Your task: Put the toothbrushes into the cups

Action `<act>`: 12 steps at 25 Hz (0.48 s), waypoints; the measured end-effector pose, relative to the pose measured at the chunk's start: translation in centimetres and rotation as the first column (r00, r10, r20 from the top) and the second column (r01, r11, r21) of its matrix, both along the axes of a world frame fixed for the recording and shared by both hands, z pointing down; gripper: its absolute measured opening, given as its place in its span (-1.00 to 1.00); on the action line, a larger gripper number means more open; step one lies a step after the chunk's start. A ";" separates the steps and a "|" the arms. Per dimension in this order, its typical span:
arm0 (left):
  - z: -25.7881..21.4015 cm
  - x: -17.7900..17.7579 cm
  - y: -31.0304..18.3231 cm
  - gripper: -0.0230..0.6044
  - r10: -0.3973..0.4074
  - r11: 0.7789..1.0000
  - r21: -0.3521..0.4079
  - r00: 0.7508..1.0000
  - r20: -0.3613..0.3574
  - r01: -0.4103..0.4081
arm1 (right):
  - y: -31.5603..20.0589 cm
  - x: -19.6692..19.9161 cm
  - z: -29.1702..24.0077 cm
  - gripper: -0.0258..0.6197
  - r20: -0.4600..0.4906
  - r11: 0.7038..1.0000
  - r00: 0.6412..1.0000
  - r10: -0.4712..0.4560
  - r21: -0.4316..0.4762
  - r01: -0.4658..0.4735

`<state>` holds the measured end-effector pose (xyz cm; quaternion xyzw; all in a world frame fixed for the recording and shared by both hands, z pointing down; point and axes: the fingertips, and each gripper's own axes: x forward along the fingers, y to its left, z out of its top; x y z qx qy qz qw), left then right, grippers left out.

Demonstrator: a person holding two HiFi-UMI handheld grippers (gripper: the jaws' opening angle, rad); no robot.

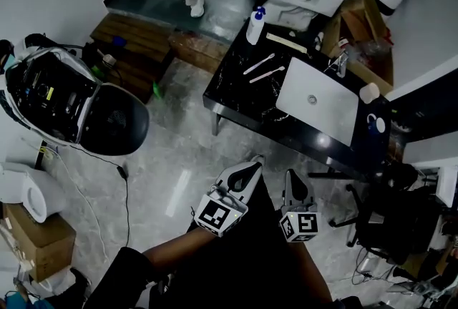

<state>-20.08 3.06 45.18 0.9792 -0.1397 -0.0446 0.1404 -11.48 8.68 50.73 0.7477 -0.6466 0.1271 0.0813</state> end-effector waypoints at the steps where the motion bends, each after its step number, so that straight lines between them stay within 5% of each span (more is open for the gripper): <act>1: 0.1 0.2 -0.5 -0.88 -0.014 1.000 -0.006 1.000 0.001 0.014 | -0.6 0.2 0.2 -0.86 -0.001 1.000 1.000 -0.014 -0.003 0.014; 12: 1.0 6.3 -8.7 -0.88 -0.134 0.991 0.020 0.990 0.051 0.133 | -11.0 6.3 0.2 -0.86 0.021 0.989 0.990 -0.140 0.042 0.139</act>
